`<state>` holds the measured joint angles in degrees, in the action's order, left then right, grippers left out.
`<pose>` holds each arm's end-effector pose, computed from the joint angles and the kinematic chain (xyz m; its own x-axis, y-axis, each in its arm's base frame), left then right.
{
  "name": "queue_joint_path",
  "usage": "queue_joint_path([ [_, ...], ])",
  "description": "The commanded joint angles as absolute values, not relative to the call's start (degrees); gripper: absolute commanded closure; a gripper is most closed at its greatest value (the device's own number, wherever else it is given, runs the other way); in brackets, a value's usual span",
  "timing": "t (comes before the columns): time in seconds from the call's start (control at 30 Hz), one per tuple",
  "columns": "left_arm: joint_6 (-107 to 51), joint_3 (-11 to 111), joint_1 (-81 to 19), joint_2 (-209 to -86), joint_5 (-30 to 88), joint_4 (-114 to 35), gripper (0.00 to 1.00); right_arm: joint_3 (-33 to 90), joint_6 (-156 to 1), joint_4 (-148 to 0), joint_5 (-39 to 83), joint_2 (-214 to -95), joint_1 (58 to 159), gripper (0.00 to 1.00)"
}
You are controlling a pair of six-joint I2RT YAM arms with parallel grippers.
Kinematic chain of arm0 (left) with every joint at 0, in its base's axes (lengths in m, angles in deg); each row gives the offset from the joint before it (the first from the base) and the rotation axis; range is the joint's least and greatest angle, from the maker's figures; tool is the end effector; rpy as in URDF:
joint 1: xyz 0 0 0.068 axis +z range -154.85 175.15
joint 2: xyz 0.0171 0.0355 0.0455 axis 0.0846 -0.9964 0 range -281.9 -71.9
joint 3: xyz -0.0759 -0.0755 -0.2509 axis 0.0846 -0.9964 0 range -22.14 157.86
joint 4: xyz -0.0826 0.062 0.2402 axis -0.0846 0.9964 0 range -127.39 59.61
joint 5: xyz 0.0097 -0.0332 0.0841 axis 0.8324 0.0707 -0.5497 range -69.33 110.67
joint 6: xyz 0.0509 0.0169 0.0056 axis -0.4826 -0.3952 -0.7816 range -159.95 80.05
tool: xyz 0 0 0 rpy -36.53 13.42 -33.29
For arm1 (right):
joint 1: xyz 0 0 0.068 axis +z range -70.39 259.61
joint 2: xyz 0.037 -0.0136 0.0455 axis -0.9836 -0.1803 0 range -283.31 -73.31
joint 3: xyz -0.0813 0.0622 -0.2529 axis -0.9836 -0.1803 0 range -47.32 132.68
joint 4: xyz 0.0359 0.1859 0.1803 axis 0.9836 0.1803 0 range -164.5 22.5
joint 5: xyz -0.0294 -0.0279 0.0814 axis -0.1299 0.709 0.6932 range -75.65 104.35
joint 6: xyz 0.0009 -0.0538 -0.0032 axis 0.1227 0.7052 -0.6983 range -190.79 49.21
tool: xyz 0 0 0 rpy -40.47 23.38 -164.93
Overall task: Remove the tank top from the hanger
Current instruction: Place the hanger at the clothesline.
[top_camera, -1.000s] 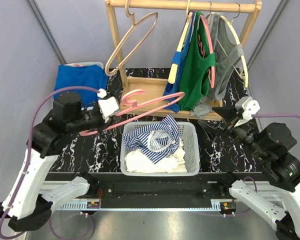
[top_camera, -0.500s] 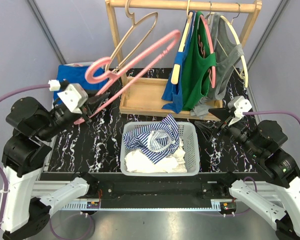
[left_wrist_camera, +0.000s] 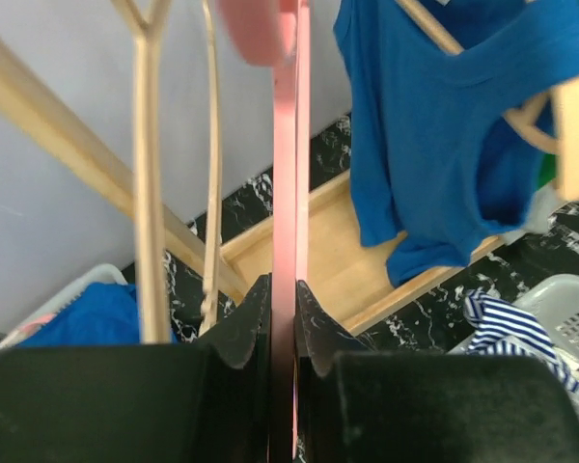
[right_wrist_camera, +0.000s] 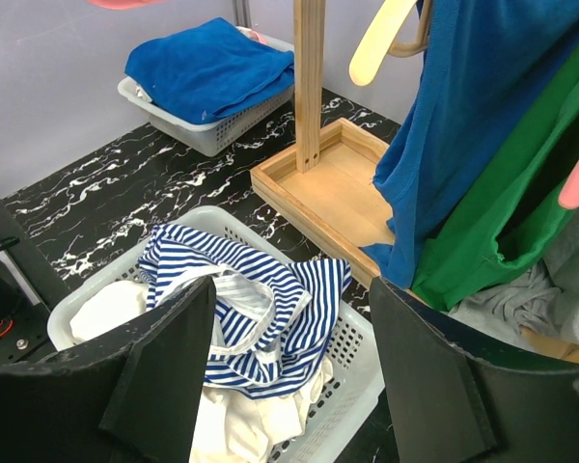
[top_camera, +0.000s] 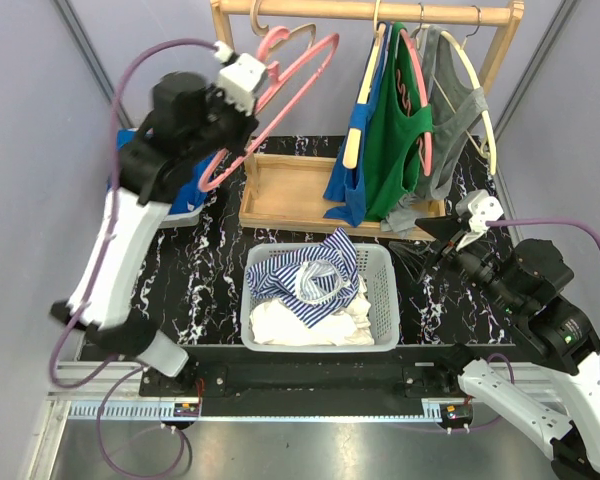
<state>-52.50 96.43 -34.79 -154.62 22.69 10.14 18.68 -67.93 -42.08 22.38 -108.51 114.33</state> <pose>0.2225 -0.1296 0.5453 -0.0563 0.2831 -0.9575 0.5541 0.8066 0.2059 0.0738 0.0573 0.4395 0.0104 -0.0528 -0.9985 -0.6790 0.7327 -0.0459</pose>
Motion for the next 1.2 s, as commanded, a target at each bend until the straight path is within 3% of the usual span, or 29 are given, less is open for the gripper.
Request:
queue_joint_path([
  [0.0,-52.34,115.2,-34.65,-167.91,20.23,22.54,1.0,21.06,-69.03,-42.95,21.47,-108.64,114.15,0.27],
  [0.1,-53.74,120.77,-34.56,-172.87,20.41,25.81,1.0,21.06,-69.2,-42.69,21.12,-108.11,114.16,0.27],
  [0.47,-58.23,122.18,-34.3,-177.1,16.01,16.6,1.0,18.87,-70.17,-43.13,21.91,-107.06,114.15,0.29],
  [0.63,-57.88,121.4,-34.3,-176.59,20.21,14.47,1.0,16.58,-72.0,-47.33,22.52,-106.97,114.15,0.29],
  [0.87,-60.77,97.27,-34.38,-160.27,30.25,14.56,1.0,19.91,-71.14,-53.14,28.31,-111.97,114.15,0.27],
  [1.07,-63.22,85.81,-34.38,-146.65,27.09,17.02,1.0,23.08,-68.06,-58.85,37.44,-118.65,114.15,0.26],
  [1.17,-67.17,81.49,-34.38,-139.78,31.55,19.64,1.0,23.17,-68.06,-62.19,42.45,-121.38,114.15,0.26],
])
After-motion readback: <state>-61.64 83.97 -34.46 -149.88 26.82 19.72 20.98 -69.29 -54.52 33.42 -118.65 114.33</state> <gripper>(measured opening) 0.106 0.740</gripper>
